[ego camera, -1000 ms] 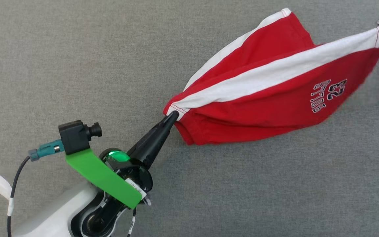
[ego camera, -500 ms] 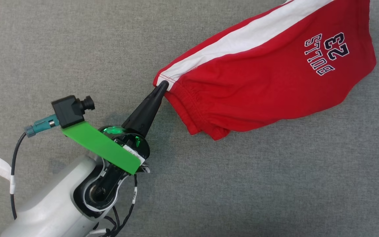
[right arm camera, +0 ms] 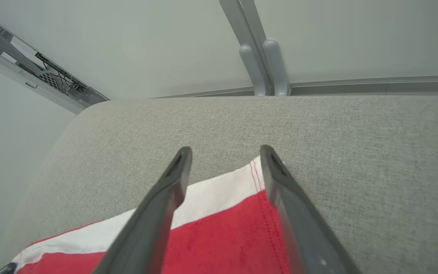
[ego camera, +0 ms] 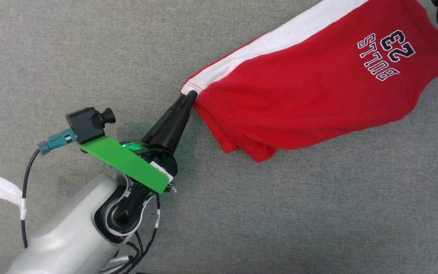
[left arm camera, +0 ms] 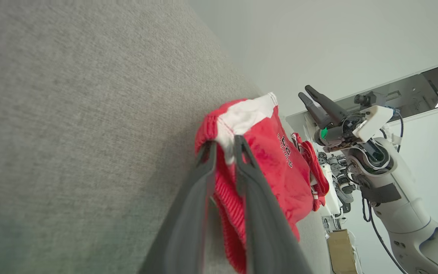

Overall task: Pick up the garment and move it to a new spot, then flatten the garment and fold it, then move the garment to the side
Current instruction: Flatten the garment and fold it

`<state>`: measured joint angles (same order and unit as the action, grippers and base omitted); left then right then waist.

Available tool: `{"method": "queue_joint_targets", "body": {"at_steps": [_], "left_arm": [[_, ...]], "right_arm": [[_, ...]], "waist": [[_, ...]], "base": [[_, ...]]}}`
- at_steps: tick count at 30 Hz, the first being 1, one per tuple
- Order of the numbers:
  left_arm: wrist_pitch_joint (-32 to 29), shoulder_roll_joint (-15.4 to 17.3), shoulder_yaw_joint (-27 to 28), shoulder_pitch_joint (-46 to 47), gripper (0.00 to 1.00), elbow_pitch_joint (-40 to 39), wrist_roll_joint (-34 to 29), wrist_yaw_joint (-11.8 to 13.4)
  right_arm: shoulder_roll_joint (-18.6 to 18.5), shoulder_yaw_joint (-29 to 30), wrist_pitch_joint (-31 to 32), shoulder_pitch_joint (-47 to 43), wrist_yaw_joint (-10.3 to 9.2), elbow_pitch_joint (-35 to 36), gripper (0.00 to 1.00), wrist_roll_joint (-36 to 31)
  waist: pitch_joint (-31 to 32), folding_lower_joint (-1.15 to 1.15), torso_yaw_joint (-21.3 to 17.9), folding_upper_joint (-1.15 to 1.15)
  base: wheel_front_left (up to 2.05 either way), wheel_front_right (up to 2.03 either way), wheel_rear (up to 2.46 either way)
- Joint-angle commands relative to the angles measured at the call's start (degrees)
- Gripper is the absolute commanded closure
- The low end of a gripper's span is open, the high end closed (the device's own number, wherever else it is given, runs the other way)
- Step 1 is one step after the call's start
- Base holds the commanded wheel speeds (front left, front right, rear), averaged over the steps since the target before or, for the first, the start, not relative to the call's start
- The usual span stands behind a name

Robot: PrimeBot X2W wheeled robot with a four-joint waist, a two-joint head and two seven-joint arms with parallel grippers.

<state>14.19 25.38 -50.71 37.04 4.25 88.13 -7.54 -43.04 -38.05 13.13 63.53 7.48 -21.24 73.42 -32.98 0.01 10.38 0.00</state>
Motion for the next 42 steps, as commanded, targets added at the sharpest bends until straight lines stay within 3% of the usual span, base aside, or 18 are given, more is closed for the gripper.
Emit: {"method": "queue_joint_targets", "body": {"at_steps": [1, 5, 7, 9, 16, 22, 28, 30, 34, 42], "left_arm": [[0.37, 0.14, 0.17, -0.16, 0.0, 1.04, -1.34, 0.11], [1.0, -0.24, 2.55, -2.84, 0.0, 5.14, -5.45, 0.11], [0.98, -1.58, 7.03, -4.82, 0.0, 6.71, -8.37, 0.11], [1.01, -3.3, 12.32, -7.92, 0.0, 8.16, -13.66, 0.43], [0.99, -12.25, 27.35, -21.57, 0.0, 3.76, -38.41, 6.4], [0.99, -18.36, 32.32, -32.02, 0.0, -1.54, -53.93, 7.46], [1.0, -21.19, 32.35, -37.45, 0.0, -5.26, -69.48, 8.55], [0.99, -21.77, 31.34, -38.63, 0.0, -5.99, -72.05, 8.8], [1.0, -22.4, 29.35, -38.58, 0.0, -6.85, -71.52, 8.73], [1.0, -22.45, 25.52, -35.65, 0.0, -6.77, -72.78, 11.32]], "right_arm": [[-0.45, -0.43, -1.39, -1.44, 0.0, 0.38, 0.0, 0.33], [-1.42, -1.75, -7.02, -4.95, 0.0, 3.36, 0.0, 0.26], [-1.39, -3.46, -10.37, -8.1, 0.0, 5.39, 0.0, -0.49], [-1.37, -5.14, -13.83, -11.08, 0.0, 7.36, 0.0, -1.2], [1.01, -10.66, -25.08, -20.39, 0.0, 8.57, 0.0, -3.89], [3.87, -13.2, -27.79, -26.25, 0.0, 5.25, 0.0, -5.86], [6.57, -12.76, -28.33, -28.92, 0.0, 0.29, 0.0, -5.89], [6.8, -12.59, -28.29, -28.48, 0.0, -1.3, 0.0, -5.12], [5.58, -11.74, -27.8, -25.35, -0.01, -5.8, 0.0, -4.03], [2.64, -11.84, -23.62, -18.84, -0.01, -16.23, 0.0, -3.35]], "waist": [[1.34, -0.01, -0.74, 0.0], [4.44, -0.01, -2.29, 0.0], [6.42, -0.01, -3.18, 0.0], [8.46, -0.01, -4.07, 0.0], [16.44, -0.01, -6.42, 0.0], [22.16, -0.01, -5.84, 0.0], [25.0, -0.01, -3.52, 0.0], [25.18, -0.01, -2.3, 0.0], [23.85, -0.01, 0.7, 0.0], [20.11, -0.01, 6.09, 0.0]], "base": [[0.0, 0.0, 0.0], [0.0, 0.0, 0.0], [0.0, 0.0, 0.0], [0.0, 0.0, 0.0], [0.0, 0.0, 0.0], [0.0, 0.0, 0.0], [0.0, 0.0, 0.0], [0.0, 0.0, 0.0], [0.0, 0.0, 0.0], [0.0, 0.0, 0.0]]}}
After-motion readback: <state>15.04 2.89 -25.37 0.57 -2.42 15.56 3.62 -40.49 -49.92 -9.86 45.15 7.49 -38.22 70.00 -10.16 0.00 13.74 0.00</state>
